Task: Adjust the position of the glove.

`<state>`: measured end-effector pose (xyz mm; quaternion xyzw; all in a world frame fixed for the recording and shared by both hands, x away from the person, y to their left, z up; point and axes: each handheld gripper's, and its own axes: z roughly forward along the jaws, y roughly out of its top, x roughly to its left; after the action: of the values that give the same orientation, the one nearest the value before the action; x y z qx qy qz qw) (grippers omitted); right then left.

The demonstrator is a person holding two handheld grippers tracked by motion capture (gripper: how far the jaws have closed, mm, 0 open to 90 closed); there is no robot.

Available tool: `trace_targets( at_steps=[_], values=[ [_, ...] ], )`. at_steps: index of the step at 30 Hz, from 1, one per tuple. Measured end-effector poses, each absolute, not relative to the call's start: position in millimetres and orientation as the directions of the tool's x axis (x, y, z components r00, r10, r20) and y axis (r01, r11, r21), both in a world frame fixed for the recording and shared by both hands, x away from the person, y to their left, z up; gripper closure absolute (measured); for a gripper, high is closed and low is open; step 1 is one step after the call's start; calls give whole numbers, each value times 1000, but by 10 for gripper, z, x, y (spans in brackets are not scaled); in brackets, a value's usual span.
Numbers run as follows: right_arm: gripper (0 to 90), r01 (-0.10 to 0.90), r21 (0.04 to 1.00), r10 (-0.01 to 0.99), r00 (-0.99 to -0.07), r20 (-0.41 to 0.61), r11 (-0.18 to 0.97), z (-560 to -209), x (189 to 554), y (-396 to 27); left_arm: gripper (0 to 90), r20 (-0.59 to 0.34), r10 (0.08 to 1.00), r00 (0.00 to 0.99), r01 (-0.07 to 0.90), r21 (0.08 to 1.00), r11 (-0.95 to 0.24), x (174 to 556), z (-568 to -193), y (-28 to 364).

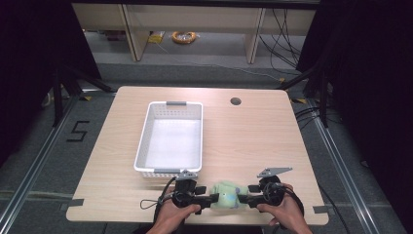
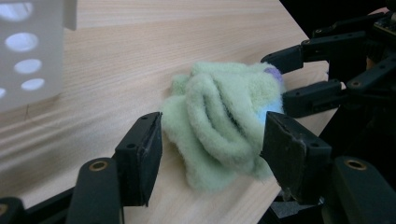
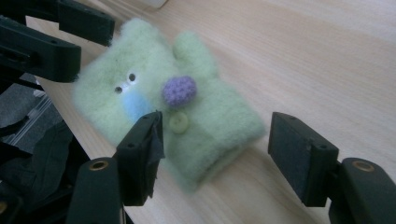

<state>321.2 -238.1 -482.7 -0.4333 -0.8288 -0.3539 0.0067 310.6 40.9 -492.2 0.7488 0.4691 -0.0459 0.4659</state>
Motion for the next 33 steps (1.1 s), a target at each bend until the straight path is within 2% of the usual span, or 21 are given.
trace_targets(
  at_steps=[7, 14, 18, 24, 26, 27, 28, 33],
  values=[
    [398, 743, 558, 713, -612, 342, 370, -4947, 3253, -2329, 345, -512, 671, 536, 775, 614, -150, 3175, -5013, 350],
    [431, 740, 561, 704, -618, 351, 371, -4992, 3250, -2288, 397, -518, 659, 545, 782, 597, -178, 3167, -5070, 301],
    [458, 739, 557, 687, -628, 367, 379, -4997, 3251, -2292, 464, -511, 641, 573, 767, 609, -200, 3166, -5072, 296],
    [546, 734, 576, 690, -625, 365, 360, -5024, 3222, -2278, 613, -507, 626, 592, 753, 625, -206, 3163, -5071, 283],
    [586, 733, 582, 669, -632, 391, 352, -5047, 3236, -2295, 656, -501, 615, 609, 742, 634, -218, 3172, -5072, 291],
    [613, 757, 565, 678, -606, 417, 328, -5035, 3211, -2285, 681, -497, 614, 613, 738, 637, -222, 3171, -5069, 291],
    [630, 733, 585, 660, -634, 403, 347, -5045, 3231, -2306, 693, -487, 619, 616, 733, 643, -223, 3165, -5061, 290],
    [694, 703, 618, 650, -658, 379, 352, -5028, 3204, -2307, 737, -471, 602, 645, 711, 659, -246, 3152, -5036, 300]
  ],
)
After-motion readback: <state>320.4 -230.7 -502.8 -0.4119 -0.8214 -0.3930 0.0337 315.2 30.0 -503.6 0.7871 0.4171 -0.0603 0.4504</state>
